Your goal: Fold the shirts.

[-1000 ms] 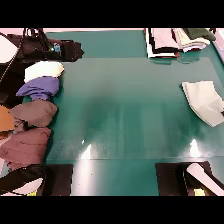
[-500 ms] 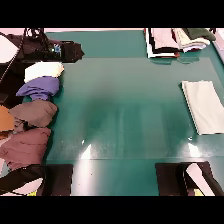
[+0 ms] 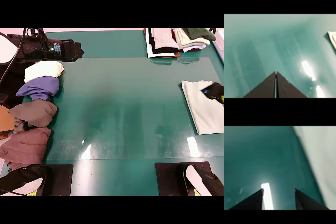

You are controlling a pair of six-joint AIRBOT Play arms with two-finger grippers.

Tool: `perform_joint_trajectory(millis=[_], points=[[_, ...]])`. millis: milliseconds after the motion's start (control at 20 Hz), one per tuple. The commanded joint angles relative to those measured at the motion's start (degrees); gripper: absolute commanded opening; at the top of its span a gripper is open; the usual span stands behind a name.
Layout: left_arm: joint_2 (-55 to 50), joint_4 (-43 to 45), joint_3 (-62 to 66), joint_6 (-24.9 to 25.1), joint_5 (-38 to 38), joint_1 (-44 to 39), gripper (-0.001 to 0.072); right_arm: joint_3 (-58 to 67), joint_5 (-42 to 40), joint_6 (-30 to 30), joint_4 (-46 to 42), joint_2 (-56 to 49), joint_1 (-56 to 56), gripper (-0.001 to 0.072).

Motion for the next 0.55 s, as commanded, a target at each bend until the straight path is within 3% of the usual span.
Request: perform_joint_trajectory(millis=[0,50,100,300,500], points=[[0.0,-0.1,0.0,0.0,0.2,0.0,0.0025,0.2,-3.2,0.0,1.7,0.2,14.4,0.0323],[0.0,-0.1,0.0,0.0,0.2,0.0,0.0024,0.2,-4.5,0.0,1.7,0.2,17.9,0.0189],[0.0,-0.1,0.0,0.0,0.2,0.0,0.0025,0.2,-5.6,-0.1,1.7,0.2,21.0,0.0010],[0.0,-0.1,0.0,0.0,0.2,0.0,0.0025,0.2,-6.7,-0.2,1.7,0.2,28.3,0.0017],[0.0,-0.1,0.0,0.0,0.2,0.1,0.0025,0.2,-6.4,-0.2,1.7,0.2,28.8,0.0017]])
